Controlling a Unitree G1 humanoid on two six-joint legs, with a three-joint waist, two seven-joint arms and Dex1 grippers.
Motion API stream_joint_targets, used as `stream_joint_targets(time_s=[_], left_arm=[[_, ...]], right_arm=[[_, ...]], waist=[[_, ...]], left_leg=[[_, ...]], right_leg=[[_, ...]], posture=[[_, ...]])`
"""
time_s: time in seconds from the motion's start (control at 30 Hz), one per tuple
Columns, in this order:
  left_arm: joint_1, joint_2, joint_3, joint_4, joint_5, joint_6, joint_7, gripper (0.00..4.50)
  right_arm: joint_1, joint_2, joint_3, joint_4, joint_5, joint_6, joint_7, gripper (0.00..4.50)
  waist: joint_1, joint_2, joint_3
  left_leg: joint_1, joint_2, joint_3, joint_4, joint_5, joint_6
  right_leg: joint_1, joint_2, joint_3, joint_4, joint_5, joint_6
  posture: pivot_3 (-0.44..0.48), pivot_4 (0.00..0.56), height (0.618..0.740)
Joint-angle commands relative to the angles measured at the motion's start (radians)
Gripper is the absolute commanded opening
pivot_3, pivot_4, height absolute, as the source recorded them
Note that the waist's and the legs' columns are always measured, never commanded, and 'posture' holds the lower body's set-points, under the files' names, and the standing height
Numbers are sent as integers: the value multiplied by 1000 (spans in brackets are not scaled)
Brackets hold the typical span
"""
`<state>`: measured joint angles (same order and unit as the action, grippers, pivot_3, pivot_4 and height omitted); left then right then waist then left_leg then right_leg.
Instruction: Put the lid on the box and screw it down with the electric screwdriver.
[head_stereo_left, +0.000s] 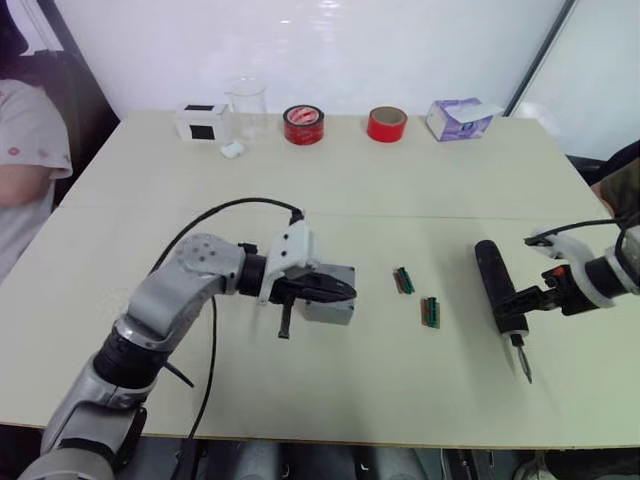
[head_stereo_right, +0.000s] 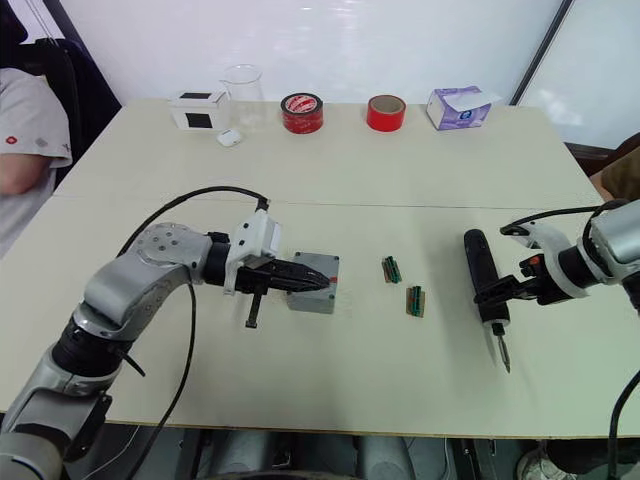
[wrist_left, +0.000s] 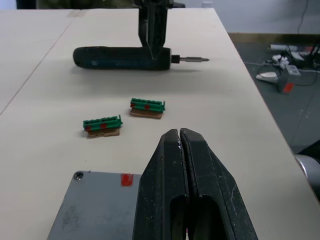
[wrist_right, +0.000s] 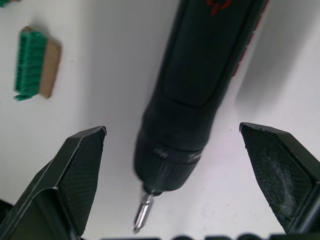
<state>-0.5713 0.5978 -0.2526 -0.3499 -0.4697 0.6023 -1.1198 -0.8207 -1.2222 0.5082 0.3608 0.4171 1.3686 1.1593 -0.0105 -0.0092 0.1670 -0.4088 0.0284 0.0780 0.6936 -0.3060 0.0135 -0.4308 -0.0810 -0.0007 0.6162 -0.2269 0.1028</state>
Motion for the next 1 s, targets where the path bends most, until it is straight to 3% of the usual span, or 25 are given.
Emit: stream_joint_targets(time_s=[0.03, 0.23, 0.53, 0.6, 0.73, 0.83, 0.93, 1.0], left_arm=[[-7, 0, 25, -27, -22, -2, 3, 0], [-18, -13, 31, 5, -10, -6, 28, 0], [-8, 9, 75, 2, -36, 9, 44, 0], [-39, -3, 83, 44, -18, -8, 58, 0], [-74, -2, 98, 123, -21, -30, 35, 0], [-95, 8, 97, 187, -5, -50, 9, 0], [-121, 9, 88, 260, 6, -61, -24, 0], [-129, 14, 76, 293, 24, -78, -44, 0]], right_arm=[[-33, 16, 24, 29, -56, -35, 27, 4469], [-3, 74, 56, 50, -113, -65, 42, 4469], [20, 104, -12, 40, -134, -23, 28, 2014], [8, 114, -51, 45, -137, -19, 5, 1829], [-67, 193, -279, 82, -86, 39, -78, 1817], [-96, 280, -589, 27, -31, 47, -203, 1817], [-71, 481, -996, -280, 72, -20, -380, 1817], [-52, 617, -1144, -468, 129, -84, -468, 1817]], waist=[[0, 0, 0], [0, -2, -1], [0, -4, -2], [-1, -4, -2], [-14, -4, -1], [-20, 2, 0], [-4, 3, 1], [3, 4, 1]], left_leg=[[0, 0, 0, 0, 0, 0], [0, 0, 0, 1, 0, 0], [1, 0, -1, 3, 0, 0], [1, 0, -1, 3, 0, 0], [1, 1, 0, 4, 0, 0], [2, 1, 1, 4, 0, -1], [0, 1, 1, 4, 1, -1], [-2, 1, 1, 3, 1, -2]], right_leg=[[0, 0, 0, 0, 0, 0], [1, 0, 0, 0, 0, 0], [3, 1, -2, 1, 0, 0], [3, 1, -2, 1, 0, 0], [3, 1, -1, 1, 1, -1], [2, 1, 0, 2, 3, 1], [-4, 1, 0, 10, 3, 2], [-6, 3, 0, 13, 1, 3]], posture=[[0, 150, 740], [0, 150, 740], [0, 150, 740], [0, 150, 740], [0, 150, 740], [0, 150, 740], [0, 150, 740], [0, 150, 740]])
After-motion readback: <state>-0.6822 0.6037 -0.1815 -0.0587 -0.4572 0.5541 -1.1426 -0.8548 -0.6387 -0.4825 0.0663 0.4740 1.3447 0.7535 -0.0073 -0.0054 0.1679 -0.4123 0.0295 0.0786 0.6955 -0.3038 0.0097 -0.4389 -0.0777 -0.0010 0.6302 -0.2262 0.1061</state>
